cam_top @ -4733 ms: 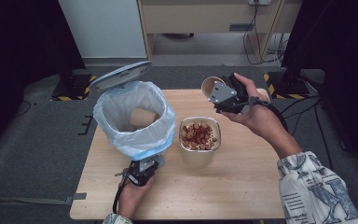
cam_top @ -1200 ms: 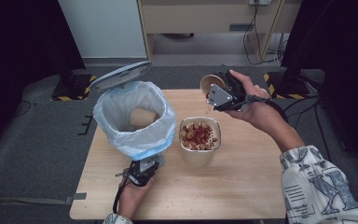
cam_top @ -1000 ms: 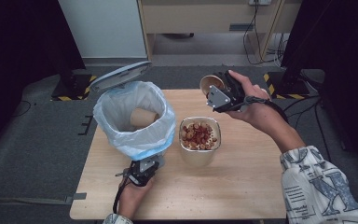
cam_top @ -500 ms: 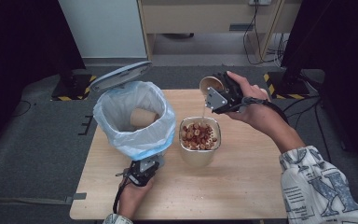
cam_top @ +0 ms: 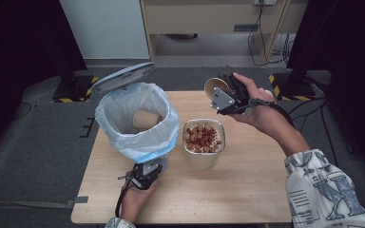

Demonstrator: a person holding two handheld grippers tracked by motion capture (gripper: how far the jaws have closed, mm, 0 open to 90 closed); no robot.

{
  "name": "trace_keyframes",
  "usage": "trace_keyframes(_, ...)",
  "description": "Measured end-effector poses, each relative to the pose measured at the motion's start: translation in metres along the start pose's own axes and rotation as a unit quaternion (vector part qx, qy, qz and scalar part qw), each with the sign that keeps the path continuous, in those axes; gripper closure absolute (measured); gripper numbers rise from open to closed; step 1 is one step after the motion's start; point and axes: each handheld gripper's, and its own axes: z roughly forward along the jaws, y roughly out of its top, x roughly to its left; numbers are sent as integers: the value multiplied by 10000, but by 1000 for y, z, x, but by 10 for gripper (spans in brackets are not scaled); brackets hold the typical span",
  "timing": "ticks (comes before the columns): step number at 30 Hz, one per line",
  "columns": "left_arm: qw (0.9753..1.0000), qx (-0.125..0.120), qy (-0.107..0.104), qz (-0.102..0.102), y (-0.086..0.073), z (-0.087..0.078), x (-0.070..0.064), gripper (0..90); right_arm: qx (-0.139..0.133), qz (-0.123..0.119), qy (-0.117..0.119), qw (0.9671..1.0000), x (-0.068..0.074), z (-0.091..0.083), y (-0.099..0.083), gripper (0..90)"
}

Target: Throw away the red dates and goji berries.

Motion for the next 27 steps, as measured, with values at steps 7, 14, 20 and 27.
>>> trace_keyframes(7,10000,-8,2,-1,0,0,0,894,6,16,17,10000,0,-1,-1,331)
trace_keyframes(14,10000,9,3,3,0,0,0,894,75,-198,59,9998,3,-2,5,331)
trace_keyframes(20,10000,20,6,13,0,0,0,894,352,-892,-116,9953,7,-2,12,331)
trace_keyframes(27,10000,-40,-34,-56,0,1,-1,894,439,-1033,-128,9936,7,0,12,331)
